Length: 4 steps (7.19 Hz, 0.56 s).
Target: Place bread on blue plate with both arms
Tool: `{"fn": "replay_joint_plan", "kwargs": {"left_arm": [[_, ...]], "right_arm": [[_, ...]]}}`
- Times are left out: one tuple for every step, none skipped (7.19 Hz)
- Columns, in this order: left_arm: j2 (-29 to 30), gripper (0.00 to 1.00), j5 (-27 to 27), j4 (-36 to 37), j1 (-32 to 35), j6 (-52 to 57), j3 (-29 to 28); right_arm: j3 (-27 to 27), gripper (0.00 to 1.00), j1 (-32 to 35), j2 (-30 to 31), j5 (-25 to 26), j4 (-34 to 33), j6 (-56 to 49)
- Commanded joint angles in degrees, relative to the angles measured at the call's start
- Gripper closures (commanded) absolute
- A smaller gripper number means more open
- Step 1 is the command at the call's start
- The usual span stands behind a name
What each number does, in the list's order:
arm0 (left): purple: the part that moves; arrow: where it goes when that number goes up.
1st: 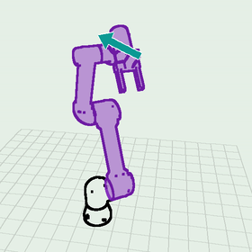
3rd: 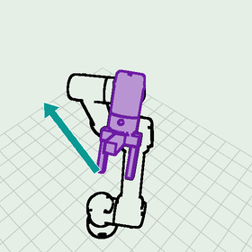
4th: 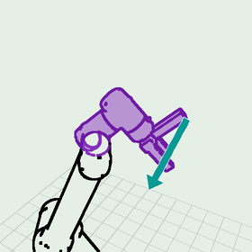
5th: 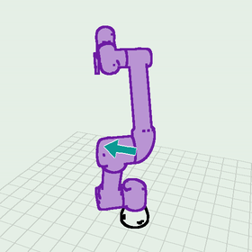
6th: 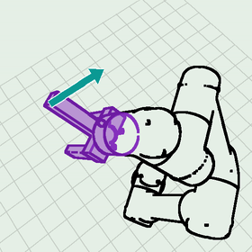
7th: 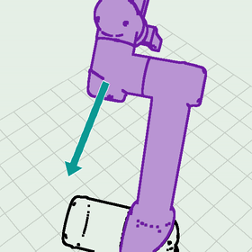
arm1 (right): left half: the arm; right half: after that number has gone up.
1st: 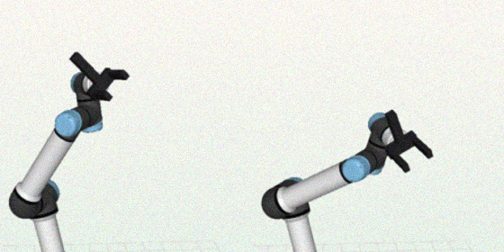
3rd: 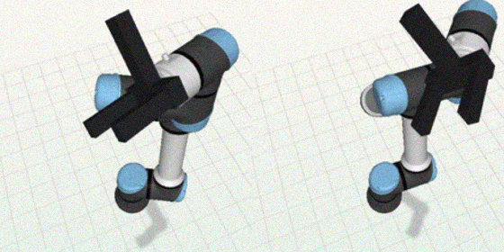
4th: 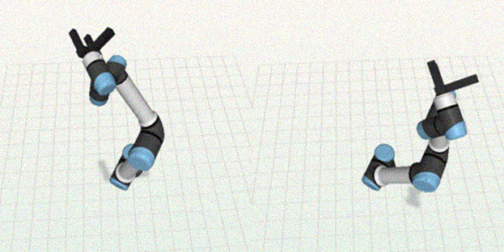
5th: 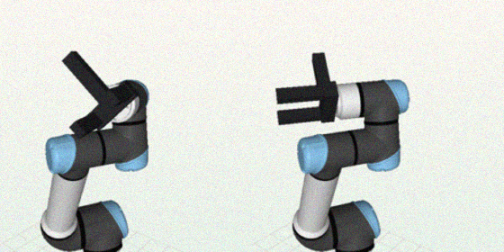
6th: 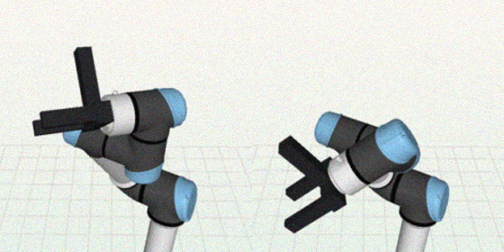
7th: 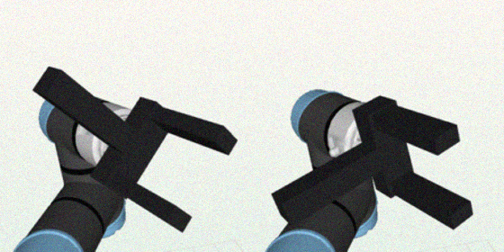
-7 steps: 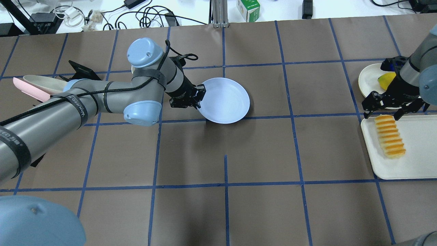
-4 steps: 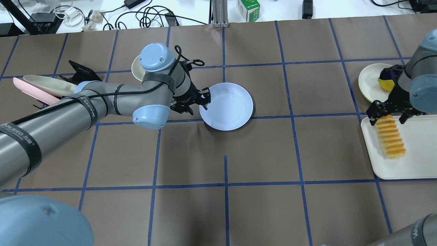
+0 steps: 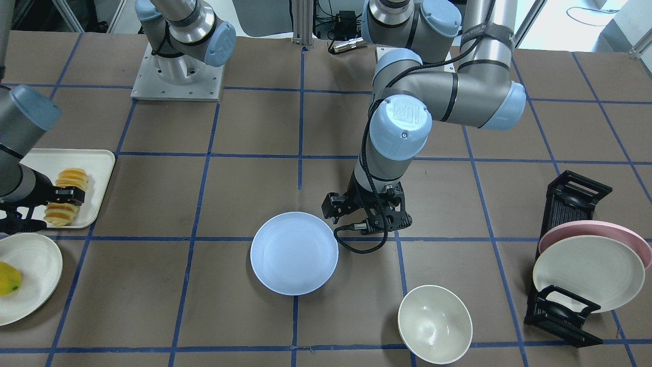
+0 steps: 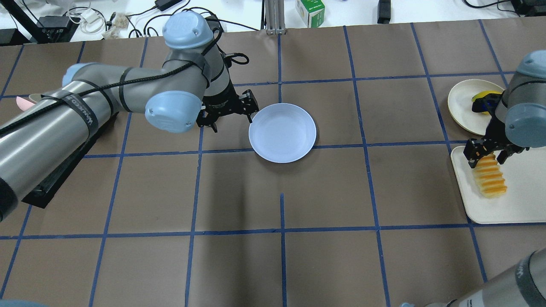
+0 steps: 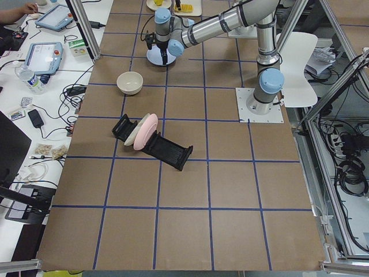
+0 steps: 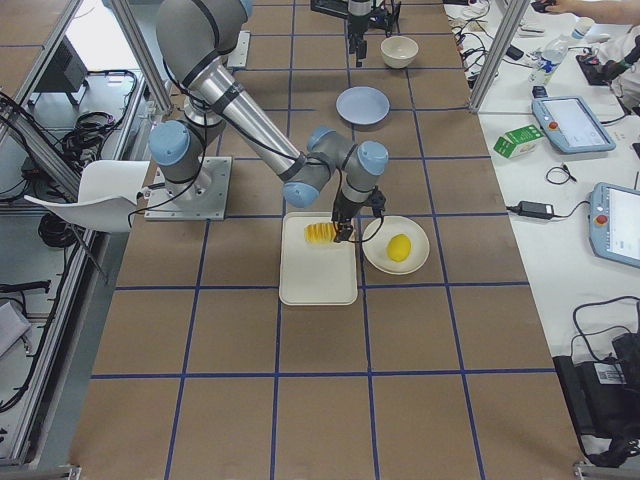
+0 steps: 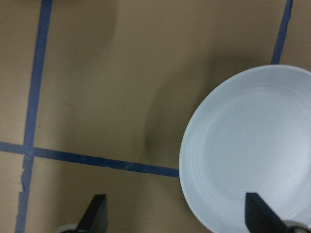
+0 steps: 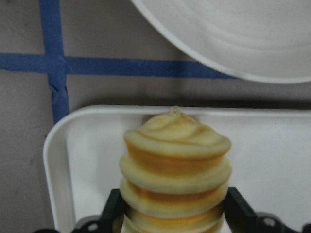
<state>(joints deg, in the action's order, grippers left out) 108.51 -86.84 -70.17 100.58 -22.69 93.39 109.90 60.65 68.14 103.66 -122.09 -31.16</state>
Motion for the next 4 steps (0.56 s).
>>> {"fn": "replay_joint_plan", "kwargs": {"left_arm": [[-5.6, 0.0, -4.5, -20.8, 0.1, 0.2, -7.6], [-7.9, 0.0, -4.6, -25.1, 0.1, 0.2, -10.0], [-9.3, 0.0, -5.0, -29.1, -0.5, 0.2, -11.9], [-9.8, 0.0, -7.1, -31.2, -0.4, 0.8, -12.3]], "right_arm": [[0.1, 1.0, -0.1, 0.5, 0.7, 0.3, 0.0], [0.0, 1.0, -0.1, 0.8, 0.4, 0.3, 0.0], [-0.2, 1.0, 0.5, 2.9, 0.2, 0.2, 0.9], [-0.2, 1.0, 1.3, 6.0, -0.2, 1.1, 1.2]]}}
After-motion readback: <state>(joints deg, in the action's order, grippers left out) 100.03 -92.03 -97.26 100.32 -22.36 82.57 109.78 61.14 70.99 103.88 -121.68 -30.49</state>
